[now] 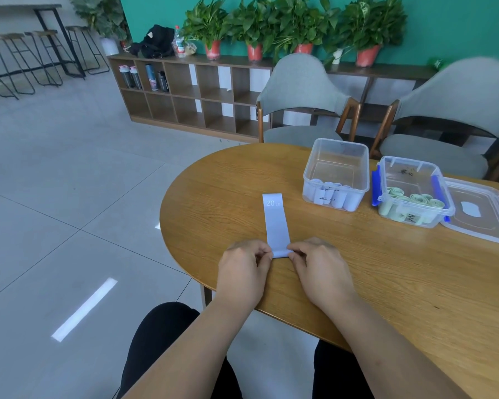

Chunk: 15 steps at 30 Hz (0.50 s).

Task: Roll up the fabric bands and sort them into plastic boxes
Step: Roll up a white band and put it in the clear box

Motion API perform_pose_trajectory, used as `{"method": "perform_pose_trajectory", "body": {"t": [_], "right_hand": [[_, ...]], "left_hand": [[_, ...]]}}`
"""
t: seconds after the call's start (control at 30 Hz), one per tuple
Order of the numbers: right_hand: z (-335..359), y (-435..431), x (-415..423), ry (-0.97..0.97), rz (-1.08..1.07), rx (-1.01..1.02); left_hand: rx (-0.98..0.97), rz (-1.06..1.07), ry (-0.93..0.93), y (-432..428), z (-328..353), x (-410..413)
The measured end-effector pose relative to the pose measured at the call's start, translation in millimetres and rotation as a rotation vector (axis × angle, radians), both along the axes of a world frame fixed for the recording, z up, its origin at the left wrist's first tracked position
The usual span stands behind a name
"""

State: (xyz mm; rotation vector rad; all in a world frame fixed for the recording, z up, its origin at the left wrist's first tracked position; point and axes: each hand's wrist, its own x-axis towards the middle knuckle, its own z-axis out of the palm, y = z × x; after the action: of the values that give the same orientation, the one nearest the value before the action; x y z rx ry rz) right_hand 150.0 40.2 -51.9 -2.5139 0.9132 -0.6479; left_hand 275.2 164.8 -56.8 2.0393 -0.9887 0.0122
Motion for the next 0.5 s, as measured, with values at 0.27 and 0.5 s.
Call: {"method": "perform_pose_trajectory", "body": {"t": [0.27, 0.5], "right_hand": [[-1.7, 2.8, 4.9, -0.105, -0.094, 0.026], [-10.1, 9.9, 10.5, -0.092, -0.133, -0.045]], "left_hand": [[0.008, -0.01, -0.004, -2.9, -4.5, 5.2], [0.009, 0.017, -0.075, -5.5, -8.4, 2.8]]}}
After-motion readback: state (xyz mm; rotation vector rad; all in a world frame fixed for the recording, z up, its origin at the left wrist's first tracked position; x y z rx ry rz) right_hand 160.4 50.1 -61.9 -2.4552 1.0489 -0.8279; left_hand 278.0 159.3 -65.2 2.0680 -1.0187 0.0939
